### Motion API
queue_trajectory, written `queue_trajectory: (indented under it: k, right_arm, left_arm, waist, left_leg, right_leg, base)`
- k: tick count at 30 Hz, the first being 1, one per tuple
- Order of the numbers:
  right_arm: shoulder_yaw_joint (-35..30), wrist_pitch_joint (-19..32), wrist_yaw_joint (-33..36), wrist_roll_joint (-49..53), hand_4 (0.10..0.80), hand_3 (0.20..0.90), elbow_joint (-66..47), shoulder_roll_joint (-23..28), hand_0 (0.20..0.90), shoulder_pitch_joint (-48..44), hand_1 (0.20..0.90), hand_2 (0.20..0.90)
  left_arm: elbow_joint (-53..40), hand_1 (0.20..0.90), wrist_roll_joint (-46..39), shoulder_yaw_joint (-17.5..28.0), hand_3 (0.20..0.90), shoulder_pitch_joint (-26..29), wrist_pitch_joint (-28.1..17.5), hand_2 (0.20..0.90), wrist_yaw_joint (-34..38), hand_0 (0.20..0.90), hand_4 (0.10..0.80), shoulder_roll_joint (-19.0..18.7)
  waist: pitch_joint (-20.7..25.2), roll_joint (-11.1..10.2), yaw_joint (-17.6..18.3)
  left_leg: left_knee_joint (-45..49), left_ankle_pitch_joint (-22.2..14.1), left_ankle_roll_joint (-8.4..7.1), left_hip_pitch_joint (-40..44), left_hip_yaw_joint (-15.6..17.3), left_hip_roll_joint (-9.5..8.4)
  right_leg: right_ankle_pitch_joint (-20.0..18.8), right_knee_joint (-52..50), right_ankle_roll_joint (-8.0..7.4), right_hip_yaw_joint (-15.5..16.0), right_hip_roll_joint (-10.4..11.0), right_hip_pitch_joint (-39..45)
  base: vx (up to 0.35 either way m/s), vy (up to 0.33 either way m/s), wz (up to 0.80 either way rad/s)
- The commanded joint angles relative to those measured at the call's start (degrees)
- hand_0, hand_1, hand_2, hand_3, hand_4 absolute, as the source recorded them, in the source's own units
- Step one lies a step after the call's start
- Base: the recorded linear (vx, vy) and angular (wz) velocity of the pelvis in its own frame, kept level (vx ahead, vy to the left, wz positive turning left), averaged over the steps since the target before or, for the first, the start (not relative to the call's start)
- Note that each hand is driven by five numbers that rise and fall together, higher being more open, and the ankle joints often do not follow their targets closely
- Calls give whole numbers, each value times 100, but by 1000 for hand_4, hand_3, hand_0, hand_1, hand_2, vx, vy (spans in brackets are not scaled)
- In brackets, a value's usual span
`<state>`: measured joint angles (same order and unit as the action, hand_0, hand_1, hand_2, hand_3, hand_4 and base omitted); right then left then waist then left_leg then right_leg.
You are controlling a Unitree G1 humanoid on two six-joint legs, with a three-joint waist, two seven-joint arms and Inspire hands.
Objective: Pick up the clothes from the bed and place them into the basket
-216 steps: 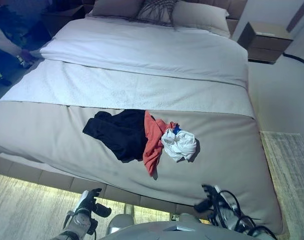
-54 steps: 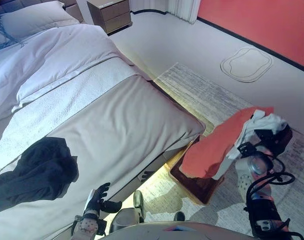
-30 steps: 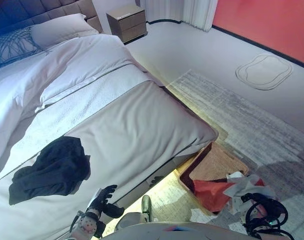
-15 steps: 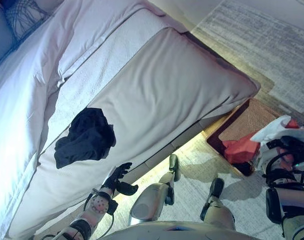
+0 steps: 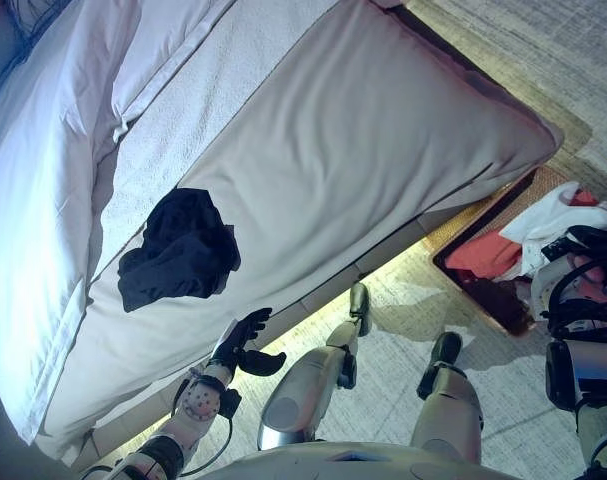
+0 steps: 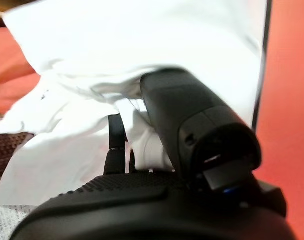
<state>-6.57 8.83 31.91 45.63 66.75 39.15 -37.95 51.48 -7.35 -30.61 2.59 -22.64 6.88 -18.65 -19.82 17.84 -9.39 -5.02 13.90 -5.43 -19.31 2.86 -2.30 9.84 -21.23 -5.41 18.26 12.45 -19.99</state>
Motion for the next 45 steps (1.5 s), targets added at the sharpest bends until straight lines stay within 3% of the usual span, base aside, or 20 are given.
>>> queue_trajectory:
  k: [1, 10, 13, 17, 22, 24, 27, 28, 30, 33, 35, 38, 39, 41, 42, 43, 44, 45]
  right_arm:
    - [235, 341, 98, -9, 800, 900, -441, 577, 900, -221, 900, 900]
    - [114, 290, -372, -26, 800, 900, -191, 9, 900, 461, 900, 900]
    - [185, 341, -552, -179, 800, 900, -183, -473, 900, 969, 900, 900]
    - [345, 783, -996, 71, 800, 900, -130, -1195, 900, 1794, 900, 900]
    - [746, 1219, -1758, -459, 800, 900, -364, -1926, 900, 2653, 900, 900]
    - [1057, 1441, -1438, -902, 800, 900, -745, -2050, 900, 2833, 900, 900]
    - [1249, 1326, -1419, -1313, 800, 900, -1168, -2144, 900, 3011, 900, 900]
    - [1366, 1323, -1494, -1505, 800, 900, -1359, -2163, 900, 3105, 900, 900]
    - [1541, 1203, -1541, -1702, 800, 900, -1937, -2212, 900, 3355, 900, 900]
    - [1712, 1195, -1758, -1941, 800, 900, -2285, -2203, 900, 3481, 900, 900]
    - [2091, 1121, -1790, -2650, 800, 900, -2633, -2142, 900, 3488, 900, 900]
    - [2301, 937, -1703, -2839, 800, 900, -2912, -2073, 900, 3483, 900, 900]
    - [2302, 909, -1766, -2905, 800, 900, -2953, -2066, 900, 3456, 900, 900]
    - [2296, 848, -1817, -2993, 800, 900, -2992, -2087, 900, 3406, 900, 900]
    - [2321, 723, -1800, -3181, 800, 900, -3030, -2104, 900, 3359, 900, 900]
    - [2338, 645, -1805, -3326, 800, 900, -3063, -2081, 900, 3325, 900, 900]
    - [2368, 588, -1846, -3494, 800, 900, -3061, -2049, 900, 3296, 900, 900]
    - [2416, 512, -1823, -3649, 800, 900, -3100, -1995, 900, 3269, 900, 900]
  left_arm:
    - [-47, 900, -231, 61, 900, 154, -228, 900, -22, 900, 800, -204]
    - [117, 900, -232, 126, 900, 151, -282, 900, 34, 900, 800, -190]
    - [135, 900, -183, 249, 900, 131, -237, 900, -16, 900, 800, -197]
    - [144, 900, -63, 442, 900, 50, -141, 900, 88, 900, 800, -137]
    - [167, 900, 87, 748, 900, -156, 3, 900, 271, 900, 800, -50]
    - [269, 900, 97, 888, 900, -197, -9, 900, 265, 900, 800, -46]
    - [349, 900, 259, 1066, 900, -314, -167, 900, 342, 900, 800, -12]
    - [364, 900, 351, 1130, 900, -380, -162, 900, 336, 900, 800, -11]
    - [355, 900, 728, 1182, 900, -440, -51, 900, 266, 900, 800, -51]
    - [402, 900, 721, 1239, 900, -367, 209, 900, 242, 900, 800, -75]
    - [616, 900, 930, 1307, 900, -358, 431, 900, 274, 900, 800, -36]
    - [666, 900, 961, 1298, 900, -418, 399, 900, 197, 900, 800, -36]
    - [671, 900, 1060, 1245, 900, -427, 376, 900, 160, 900, 800, -54]
    - [645, 900, 1030, 1183, 900, -425, 407, 900, 174, 900, 800, -92]
    - [607, 900, 888, 1195, 900, -367, 481, 900, 120, 900, 800, -134]
    - [575, 900, 822, 1200, 900, -319, 492, 900, 71, 900, 800, -179]
    - [542, 900, 803, 1206, 900, -285, 531, 900, 31, 900, 800, -208]
    - [516, 900, 820, 1138, 900, -228, 582, 900, 1, 900, 800, -260]
  waist:
    - [-170, -268, 117]
    - [-27, -429, 179]
    - [68, -572, 195]
    - [192, -803, 177]
    - [337, -1058, 8]
    - [371, -1120, -56]
    - [427, -1193, -107]
    - [459, -1223, -118]
    - [582, -1350, 34]
    - [674, -1457, 168]
    - [893, -1561, 132]
    - [1101, -1614, 41]
    - [1226, -1663, -3]
    - [1332, -1768, -22]
    - [1373, -1786, 8]
    - [1388, -1719, 64]
    - [1394, -1696, 123]
    - [1377, -1722, 207]
  left_leg:
    - [108, -584, 98, 412, 94, 119]
    - [85, -680, 85, 681, 136, 180]
    - [81, -699, 71, 793, 152, 233]
    - [91, -709, 55, 968, 155, 353]
    - [145, -649, 30, 1090, 64, 535]
    - [174, -591, -10, 1109, 21, 603]
    - [257, -574, -58, 1138, 32, 660]
    - [346, -603, -70, 1137, 135, 703]
    - [601, -678, -207, 1221, 1032, 1022]
    - [644, -628, -247, 1324, 1713, 1240]
    - [431, -650, -183, 1452, 1784, 1105]
    - [316, -782, -24, 1635, 1668, 904]
    - [138, -857, 126, 1800, 1577, 724]
    - [68, -1022, 358, 1925, 1453, 444]
    - [36, -1168, 544, 2024, 1338, 306]
    - [4, -1152, 686, 2050, 1357, 337]
    - [2, -1188, 712, 2073, 1313, 374]
    - [2, -1202, 713, 2087, 1130, 388]
  right_leg:
    - [-1026, 1398, 71, 235, 8, 464]
    - [-1030, 1532, 56, 244, -56, 771]
    - [-1023, 1596, 71, 272, -124, 941]
    - [-974, 1636, 138, 340, -257, 1218]
    - [-771, 1472, 259, 537, -385, 1540]
    - [-670, 1381, 317, 632, -442, 1660]
    - [-625, 1385, 353, 756, -476, 1834]
    - [-599, 1391, 374, 861, -471, 1923]
    - [-536, 1429, 288, 1263, -326, 2199]
    - [-654, 1491, 199, 1593, -192, 2336]
    - [-611, 1464, 102, 1605, -157, 2466]
    - [-536, 1395, 54, 1556, -115, 2602]
    - [-623, 1215, -48, 1499, -23, 2660]
    - [-1089, 622, -338, 1318, 315, 2610]
    - [-1582, -286, -574, 1028, 742, 2288]
    - [-1787, -808, -496, 791, 841, 1968]
    - [-1755, -991, -481, 546, 763, 1789]
    - [-1622, -848, -418, 256, 486, 1631]
  base:
    - [25, 34, 4]
    - [34, -11, 2]
    - [41, -67, 6]
    - [24, -76, 0]
    - [36, -82, 10]
    - [47, -52, 12]
    - [43, 26, 30]
    - [31, 89, 34]
    - [99, 116, 74]
    - [94, 189, 125]
    - [195, 349, 110]
    - [162, 218, 49]
    - [199, 230, 23]
    - [242, 308, 55]
    - [221, 374, 83]
    - [211, 312, 93]
    - [148, 66, 91]
    - [137, -61, 84]
